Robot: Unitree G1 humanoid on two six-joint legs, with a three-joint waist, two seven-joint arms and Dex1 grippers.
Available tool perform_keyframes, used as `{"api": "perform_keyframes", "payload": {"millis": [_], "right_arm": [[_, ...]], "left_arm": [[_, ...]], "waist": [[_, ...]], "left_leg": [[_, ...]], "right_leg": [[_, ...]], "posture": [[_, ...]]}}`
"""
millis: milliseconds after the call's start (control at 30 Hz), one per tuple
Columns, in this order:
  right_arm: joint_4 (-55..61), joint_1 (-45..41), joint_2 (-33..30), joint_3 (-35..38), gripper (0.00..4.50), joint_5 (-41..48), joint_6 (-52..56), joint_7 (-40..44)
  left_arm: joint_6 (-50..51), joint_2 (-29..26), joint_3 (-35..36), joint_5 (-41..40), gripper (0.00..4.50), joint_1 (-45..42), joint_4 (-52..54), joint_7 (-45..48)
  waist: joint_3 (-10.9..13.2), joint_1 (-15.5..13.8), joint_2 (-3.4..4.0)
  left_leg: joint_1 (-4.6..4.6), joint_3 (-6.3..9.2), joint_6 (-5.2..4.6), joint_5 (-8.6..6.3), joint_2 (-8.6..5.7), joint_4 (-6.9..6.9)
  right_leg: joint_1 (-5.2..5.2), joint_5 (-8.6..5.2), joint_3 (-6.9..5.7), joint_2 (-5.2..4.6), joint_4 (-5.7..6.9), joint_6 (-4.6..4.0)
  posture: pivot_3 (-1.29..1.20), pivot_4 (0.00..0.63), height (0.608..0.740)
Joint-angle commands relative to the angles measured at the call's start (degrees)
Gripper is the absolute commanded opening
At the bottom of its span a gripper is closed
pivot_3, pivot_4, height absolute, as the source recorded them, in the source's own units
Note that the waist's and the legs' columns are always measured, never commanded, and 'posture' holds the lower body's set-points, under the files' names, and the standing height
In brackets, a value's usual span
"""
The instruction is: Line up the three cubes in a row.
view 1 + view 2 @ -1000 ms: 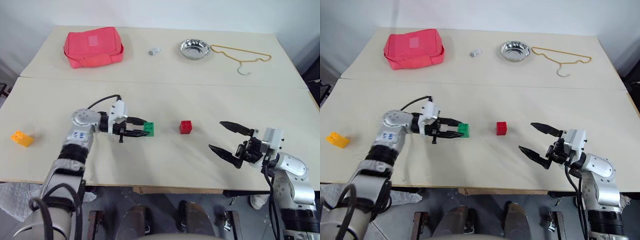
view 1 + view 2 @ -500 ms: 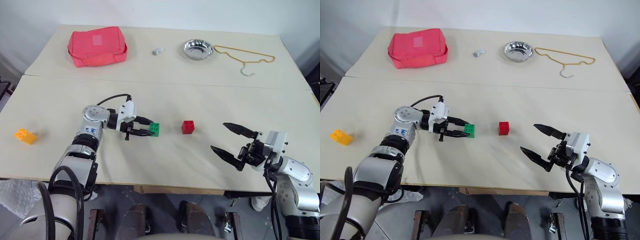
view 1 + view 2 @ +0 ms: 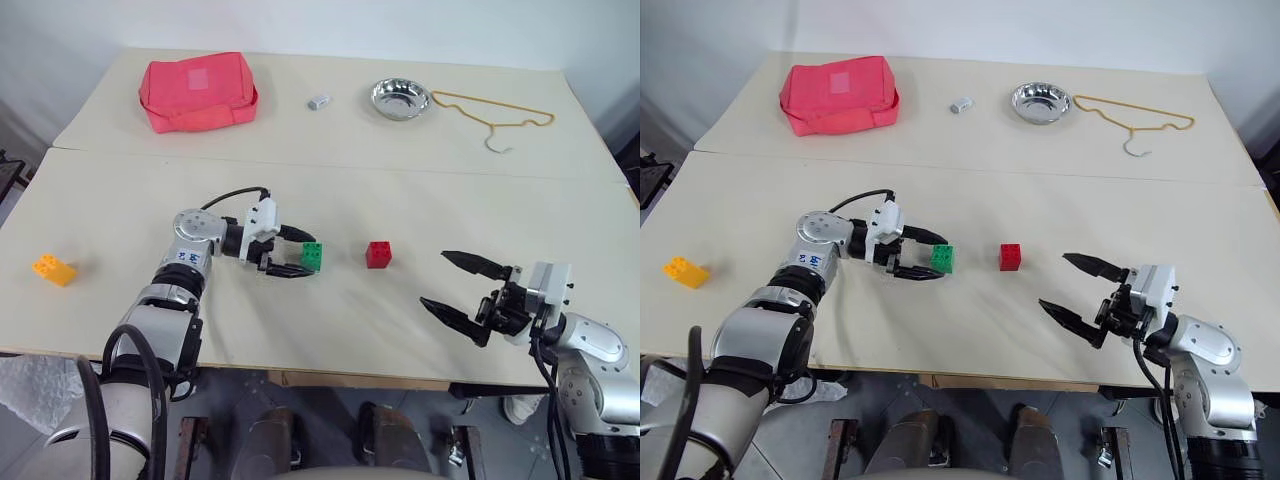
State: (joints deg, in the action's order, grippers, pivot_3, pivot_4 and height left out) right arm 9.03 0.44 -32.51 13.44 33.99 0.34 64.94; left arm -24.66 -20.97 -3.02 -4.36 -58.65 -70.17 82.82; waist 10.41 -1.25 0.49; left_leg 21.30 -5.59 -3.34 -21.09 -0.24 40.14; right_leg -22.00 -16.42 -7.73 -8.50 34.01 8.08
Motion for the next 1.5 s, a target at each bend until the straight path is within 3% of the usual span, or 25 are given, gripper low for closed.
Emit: {"api": "perform_keyframes", "payload": {"millis": [33,133,233,367,433,567,767,967,1133,1300,1500], "right_arm": [[2.2,-0.7,0.2,-0.6,4.5,1.1,0.2,0.0],[1.6,-1.6,0.8,-1.6,4.5,1.0,-0.1,0.1],[-0.4,-4.0,1.8,-3.1,4.5,0.9,-0.3,0.5],[-3.5,-8.6,2.4,-5.8,4.5,1.1,2.0,1.8],[-5.4,-11.1,2.8,-7.7,4.5,-0.2,0.7,3.8],[-8.0,-14.9,3.9,-10.2,4.5,-1.2,-1.3,7.1],[-10.7,-20.0,6.5,-13.3,4.5,-1.3,-2.4,10.7],[-11.2,-21.4,7.5,-15.1,4.5,-1.3,-2.1,13.4],[-11.7,-21.2,7.3,-15.2,4.5,-1.8,-2.3,14.3],[-12.0,-21.4,7.0,-15.1,4.5,-1.9,-1.4,14.2],[-11.6,-22.0,6.8,-15.0,4.5,-1.6,0.0,13.7]], "left_arm": [[-0.2,-1.5,4.4,-4.8,4.48,3.0,6.8,1.2],[1.2,-2.6,7.2,-8.2,4.48,8.0,15.5,-0.1],[6.2,-5.0,11.4,-13.1,4.48,22.6,38.2,-6.7],[18.3,-4.5,20.2,-17.5,4.48,45.9,69.9,-24.7],[21.6,-2.3,24.5,-17.4,4.48,55.5,79.8,-33.4],[22.3,4.1,31.4,-15.8,4.48,67.1,87.9,-47.6],[18.2,14.1,42.2,-16.4,4.48,79.7,86.6,-62.1],[15.6,19.9,49.6,-20.4,4.48,85.6,82.3,-70.4],[16.3,22.4,48.1,-20.7,4.48,86.3,84.7,-75.0],[23.9,20.3,45.7,-17.6,4.48,78.8,89.1,-87.1],[35.4,14.4,44.6,-15.6,4.48,66.8,90.0,-98.2]], "waist": [[0.0,0.1,0.0],[0.0,0.4,0.0],[0.0,1.7,0.01],[0.0,2.9,-0.02],[0.0,2.7,-0.02],[0.0,1.5,0.0],[0.0,1.3,-0.02],[0.0,1.3,-0.07],[0.0,1.5,-0.08],[0.0,1.2,-0.12],[-0.1,1.3,-0.19]], "left_leg": [[0.0,0.0,0.0,0.0,0.01,0.0],[0.0,0.03,0.0,0.0,0.03,-0.01],[-0.03,0.07,0.01,0.0,0.05,-0.05],[-0.08,0.26,0.05,-0.03,0.06,-0.1],[-0.07,0.34,0.04,-0.03,0.06,-0.05],[-0.24,0.47,0.04,-0.03,0.06,0.02],[-0.22,0.52,0.11,-0.08,0.05,0.01],[-0.2,0.5,0.09,-0.14,0.05,0.0],[-0.22,0.39,0.01,-0.36,0.04,0.0],[-0.22,0.32,-0.18,-0.48,-0.12,0.01],[-0.23,0.36,-0.16,-0.47,-0.07,0.05]], "right_leg": [[0.0,0.0,0.01,0.0,0.0,0.0],[-0.02,0.0,0.01,0.0,0.01,0.0],[-0.03,0.0,0.06,-0.02,0.05,-0.01],[-0.03,0.0,0.1,-0.06,0.15,-0.01],[0.04,0.0,0.18,-0.08,0.11,-0.02],[0.43,-0.01,0.31,-0.15,-0.14,-0.03],[0.41,-0.01,0.4,-0.17,-0.19,-0.05],[0.4,-0.02,0.37,-0.23,-0.23,-0.06],[0.39,-0.02,0.37,-0.57,-0.28,-0.06],[0.37,-0.01,0.17,-0.84,-0.25,-0.05],[0.38,-0.01,0.04,-0.32,-0.16,-0.04]], "posture": [[0.0,0.15,0.74],[0.0,0.15,0.74],[0.0,0.15,0.74],[0.0,0.15,0.74],[0.0,0.15,0.74],[0.0,0.15,0.74],[0.0,0.15,0.74],[0.0,0.15,0.74],[0.0,0.15,0.74],[0.0,0.15,0.74],[0.0,0.15,0.74]]}}
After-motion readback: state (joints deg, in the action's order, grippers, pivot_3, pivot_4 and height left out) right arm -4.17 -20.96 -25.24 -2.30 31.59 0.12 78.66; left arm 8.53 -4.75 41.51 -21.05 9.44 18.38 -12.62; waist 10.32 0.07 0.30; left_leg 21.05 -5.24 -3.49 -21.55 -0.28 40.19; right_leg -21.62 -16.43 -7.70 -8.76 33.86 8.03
